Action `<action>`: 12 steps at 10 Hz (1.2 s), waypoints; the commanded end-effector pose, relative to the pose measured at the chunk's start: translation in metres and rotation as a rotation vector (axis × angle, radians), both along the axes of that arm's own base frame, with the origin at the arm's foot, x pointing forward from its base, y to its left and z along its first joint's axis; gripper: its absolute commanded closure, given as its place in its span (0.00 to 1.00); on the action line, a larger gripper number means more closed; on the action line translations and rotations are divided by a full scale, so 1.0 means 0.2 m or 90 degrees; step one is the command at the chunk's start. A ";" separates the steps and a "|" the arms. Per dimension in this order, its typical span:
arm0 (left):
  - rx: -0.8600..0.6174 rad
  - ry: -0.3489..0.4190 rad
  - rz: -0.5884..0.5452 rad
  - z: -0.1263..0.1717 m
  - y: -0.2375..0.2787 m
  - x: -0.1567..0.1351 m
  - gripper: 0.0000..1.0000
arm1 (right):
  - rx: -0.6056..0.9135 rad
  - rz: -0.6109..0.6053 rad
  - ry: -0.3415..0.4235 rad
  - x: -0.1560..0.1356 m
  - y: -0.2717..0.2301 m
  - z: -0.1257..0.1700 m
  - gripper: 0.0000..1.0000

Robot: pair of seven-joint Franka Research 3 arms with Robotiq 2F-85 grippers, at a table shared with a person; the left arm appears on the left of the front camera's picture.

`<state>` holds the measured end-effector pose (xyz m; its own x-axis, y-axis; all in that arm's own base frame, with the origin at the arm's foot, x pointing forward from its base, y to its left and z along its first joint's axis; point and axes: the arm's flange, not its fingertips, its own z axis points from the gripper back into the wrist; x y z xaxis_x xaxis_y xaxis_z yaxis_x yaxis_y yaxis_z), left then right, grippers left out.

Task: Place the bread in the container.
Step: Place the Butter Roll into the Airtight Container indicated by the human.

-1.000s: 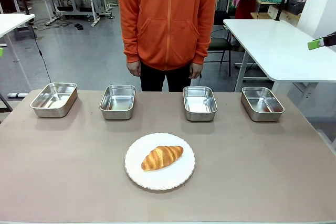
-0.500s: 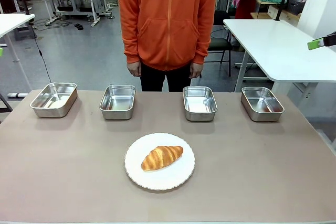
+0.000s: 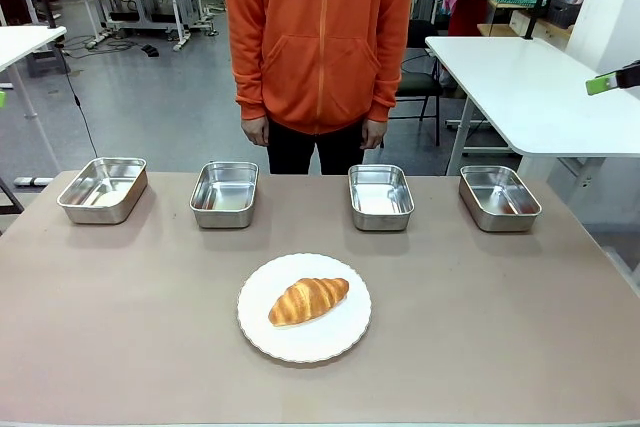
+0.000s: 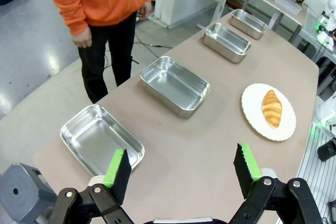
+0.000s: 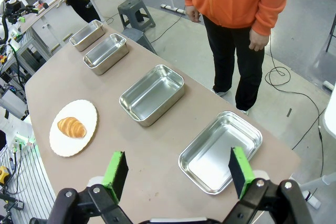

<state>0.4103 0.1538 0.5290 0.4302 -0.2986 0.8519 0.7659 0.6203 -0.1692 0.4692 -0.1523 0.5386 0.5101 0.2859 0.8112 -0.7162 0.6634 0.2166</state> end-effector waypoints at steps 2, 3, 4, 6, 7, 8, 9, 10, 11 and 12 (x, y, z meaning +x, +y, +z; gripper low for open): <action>-0.001 -0.002 0.001 0.00 0.00 0.00 0.00 | -0.001 -0.003 -0.005 0.00 0.01 0.00 0.00; -0.001 -0.002 0.001 0.00 0.00 0.00 0.00 | -0.001 -0.003 -0.005 0.00 0.01 0.00 0.00; -0.001 -0.002 0.001 0.00 0.00 0.00 0.00 | -0.001 -0.003 -0.005 0.00 0.01 0.00 0.00; -0.001 -0.002 0.001 0.00 0.00 0.00 0.00 | -0.001 -0.003 -0.005 0.00 0.01 0.00 0.00; -0.001 -0.002 0.001 0.00 0.00 0.00 0.00 | -0.001 -0.003 -0.005 0.00 0.01 0.00 0.00; -0.001 -0.002 0.001 0.00 0.00 0.00 0.00 | -0.001 -0.003 -0.005 0.00 0.01 0.00 0.00; -0.001 -0.002 0.001 0.00 0.00 0.00 0.00 | -0.001 -0.003 -0.005 0.00 0.01 0.00 0.00; -0.001 -0.002 0.001 0.00 0.00 0.00 0.00 | -0.001 -0.003 -0.005 0.00 0.01 0.00 0.00; -0.001 -0.002 0.001 0.00 0.00 0.00 0.00 | -0.001 -0.003 -0.005 0.00 0.01 0.00 0.00; -0.001 -0.002 0.001 0.00 0.00 0.00 0.00 | -0.001 -0.003 -0.005 0.00 0.01 0.00 0.00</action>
